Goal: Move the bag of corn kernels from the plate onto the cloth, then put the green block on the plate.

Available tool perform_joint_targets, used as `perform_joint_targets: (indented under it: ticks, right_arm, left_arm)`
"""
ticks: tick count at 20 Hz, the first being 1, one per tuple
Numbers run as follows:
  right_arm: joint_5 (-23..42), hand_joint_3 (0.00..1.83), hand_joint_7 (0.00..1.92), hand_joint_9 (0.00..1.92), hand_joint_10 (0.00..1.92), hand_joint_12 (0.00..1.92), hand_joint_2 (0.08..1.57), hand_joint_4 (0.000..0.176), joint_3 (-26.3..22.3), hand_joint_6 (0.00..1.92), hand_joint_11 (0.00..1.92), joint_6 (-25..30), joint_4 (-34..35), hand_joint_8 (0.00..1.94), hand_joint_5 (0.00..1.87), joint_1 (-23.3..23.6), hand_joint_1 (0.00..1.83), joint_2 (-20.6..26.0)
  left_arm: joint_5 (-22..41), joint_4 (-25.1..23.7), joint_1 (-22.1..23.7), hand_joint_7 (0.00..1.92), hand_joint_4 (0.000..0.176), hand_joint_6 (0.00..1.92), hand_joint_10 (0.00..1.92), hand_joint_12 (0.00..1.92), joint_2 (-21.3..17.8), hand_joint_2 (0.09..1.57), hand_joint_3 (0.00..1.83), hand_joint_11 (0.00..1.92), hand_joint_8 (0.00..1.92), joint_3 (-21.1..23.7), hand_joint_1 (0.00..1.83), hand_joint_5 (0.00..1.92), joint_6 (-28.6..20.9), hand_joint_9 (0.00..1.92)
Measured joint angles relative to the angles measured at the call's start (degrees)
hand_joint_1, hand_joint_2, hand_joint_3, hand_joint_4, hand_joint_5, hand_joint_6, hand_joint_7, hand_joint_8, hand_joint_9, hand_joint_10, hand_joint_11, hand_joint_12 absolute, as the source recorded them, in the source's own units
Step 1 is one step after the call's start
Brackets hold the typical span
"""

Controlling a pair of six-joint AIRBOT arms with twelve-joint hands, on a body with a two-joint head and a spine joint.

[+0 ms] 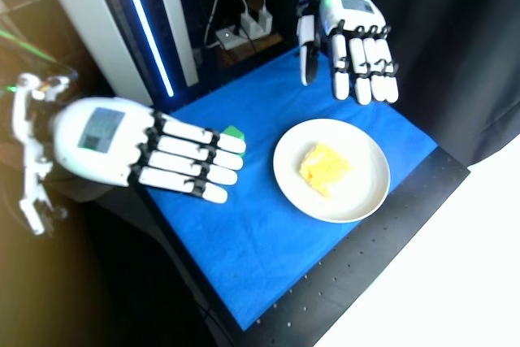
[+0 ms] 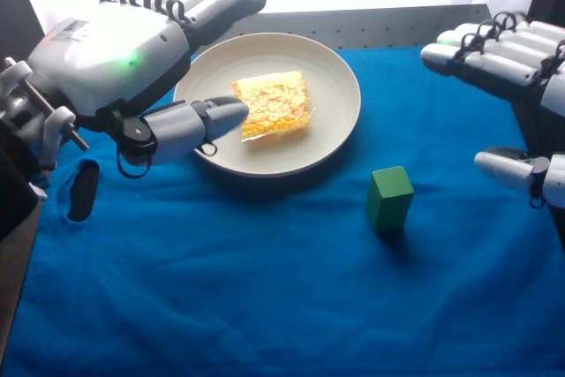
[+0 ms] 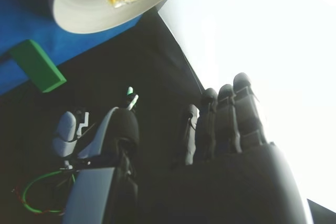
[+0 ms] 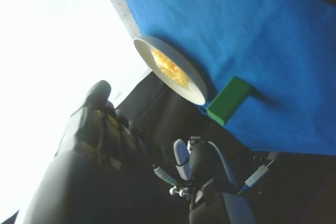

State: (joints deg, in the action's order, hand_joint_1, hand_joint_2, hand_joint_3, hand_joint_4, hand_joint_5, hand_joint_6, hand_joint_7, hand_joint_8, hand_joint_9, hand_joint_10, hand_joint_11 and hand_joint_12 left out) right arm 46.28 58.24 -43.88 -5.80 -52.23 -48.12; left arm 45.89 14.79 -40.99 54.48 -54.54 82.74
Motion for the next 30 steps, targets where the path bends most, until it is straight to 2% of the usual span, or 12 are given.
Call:
perform_joint_targets:
  ticks: [3, 7, 9, 14, 15, 17, 18, 23, 25, 26, 27, 30]
  right_arm:
    - [-0.15, 0.00, 0.00, 0.00, 0.00, 0.92, 1.37, 0.000, 0.22, 0.01, 0.00, 0.02, -0.02, 0.00, 0.01, 0.00, 0.69, -0.20]
    - [-1.18, 0.00, 0.00, 0.00, 0.00, 0.04, 1.36, 0.000, 0.35, 0.01, 0.00, -0.11, 0.09, 0.00, 0.03, 0.00, 0.69, -0.33]
    - [-1.29, 0.01, 0.00, 0.00, 0.00, 0.00, 1.38, 0.000, 0.35, 0.01, 0.00, -0.11, 0.11, 0.00, 0.01, 0.00, 0.68, -0.48]
    - [-1.84, 0.00, 0.00, 0.00, 0.00, 0.00, 1.38, 0.000, 0.37, 0.00, 0.00, -0.11, -0.24, 0.00, 0.00, -0.07, 0.68, -0.81]
    - [-1.88, 0.00, 0.00, 0.00, 0.00, 0.00, 1.38, 0.000, 0.35, 0.00, 0.00, -0.11, -0.26, 0.00, 0.00, -0.07, 0.68, -0.81]
    - [-1.92, 0.00, 0.00, 0.00, 0.00, 0.00, 1.38, 0.000, 0.35, 0.00, 0.00, -0.11, -0.35, 0.00, 0.00, -0.07, 0.66, -0.83]
    - [-2.01, 0.00, 0.00, 0.00, 0.00, 0.00, 1.38, 0.000, 0.35, 0.00, 0.00, -0.11, -0.33, 0.00, 0.00, -0.09, 0.68, -0.83]
    - [-2.05, 0.00, 0.00, 0.00, 0.00, 0.00, 1.39, 0.000, 0.35, 0.00, 0.00, -0.11, -0.37, 0.00, 0.00, -0.07, 0.66, -0.83]
    - [-2.08, 0.00, 0.00, 0.00, 0.00, 0.00, 1.38, 0.000, 0.35, 0.00, 0.00, -0.11, -0.37, 0.00, 0.00, -0.07, 0.68, -0.85]
    - [-2.01, 0.00, 0.00, 0.00, 0.00, 0.00, 1.39, 0.000, 0.35, 0.00, 0.00, -0.11, -0.46, 0.00, 0.00, -0.07, 0.65, -0.90]
    - [-2.03, 0.00, 0.00, 0.00, 0.00, 0.00, 1.38, 0.000, 0.35, 0.00, 0.00, -0.11, -0.44, 0.00, 0.01, -0.07, 0.68, -0.92]
    - [-2.05, 0.00, 0.00, 0.00, 0.00, 0.01, 1.39, 0.000, 0.35, 0.01, 0.01, -0.11, -0.39, 0.00, 0.02, -0.07, 0.66, -0.92]
  left_arm:
    - [-0.35, 1.31, 0.00, 0.18, 0.000, 0.18, 0.64, 1.57, 1.44, 1.41, 0.00, 0.00, 0.06, -1.42, 0.57, 0.10, -0.02, 0.00]
    - [-3.72, 2.64, 1.18, 0.16, 0.000, 0.22, 0.44, 1.51, 4.90, 1.32, 0.00, 0.00, 0.03, -4.70, 0.67, 0.07, -0.72, 0.00]
    - [-7.21, 3.37, 3.69, 0.20, 0.004, 0.18, 0.53, 1.43, 7.50, 1.25, 0.00, 0.00, 0.02, -7.98, 0.78, 0.07, -0.81, 0.03]
    - [-16.98, 6.84, 8.04, 0.25, 0.000, 0.02, 0.24, 1.28, 15.45, 1.15, 0.00, 0.00, 0.00, -17.40, 0.88, 0.18, -0.68, 0.17]
    - [-18.86, 8.02, 8.04, 0.19, 0.017, 0.00, 0.16, 1.15, 16.79, 1.17, 0.00, 0.00, 0.00, -18.97, 0.84, 0.12, -0.63, 0.16]
    - [-21.97, 9.75, 8.20, 0.10, 0.010, 0.00, 0.08, 1.07, 18.38, 1.15, 0.00, 0.00, 0.00, -21.00, 0.83, 0.05, 0.00, 0.12]
    - [-22.77, 11.43, 8.28, 0.04, 0.032, 0.00, 0.04, 0.86, 19.06, 1.17, 0.00, 0.00, 0.00, -21.51, 0.79, 0.01, 2.03, 0.08]
    - [-26.56, 13.79, 7.93, 0.13, 0.000, 0.01, 0.01, 0.60, 21.92, 1.15, 0.00, 0.00, 0.00, -23.56, 0.79, 0.10, 4.33, 0.11]
    - [-27.54, 13.86, 7.78, 0.23, 0.000, 0.03, 0.02, 0.87, 22.47, 1.17, 0.00, 0.00, 0.02, -24.26, 0.82, 0.23, 4.28, 0.19]
    - [-27.54, 13.90, 7.78, 0.40, 0.000, 0.05, 0.09, 1.26, 22.51, 1.16, 0.00, 0.00, 0.03, -24.63, 0.95, 0.42, 4.28, 0.37]
    - [-27.50, 14.01, 7.78, 0.46, 0.000, 0.06, 0.11, 1.43, 22.51, 1.17, 0.00, 0.00, 0.03, -24.85, 0.99, 0.49, 4.31, 0.44]
    - [-26.10, 15.13, 7.78, 0.52, 0.000, 0.09, 0.13, 1.49, 22.56, 1.21, 0.00, 0.00, 0.02, -25.44, 1.12, 0.66, 4.22, 0.47]
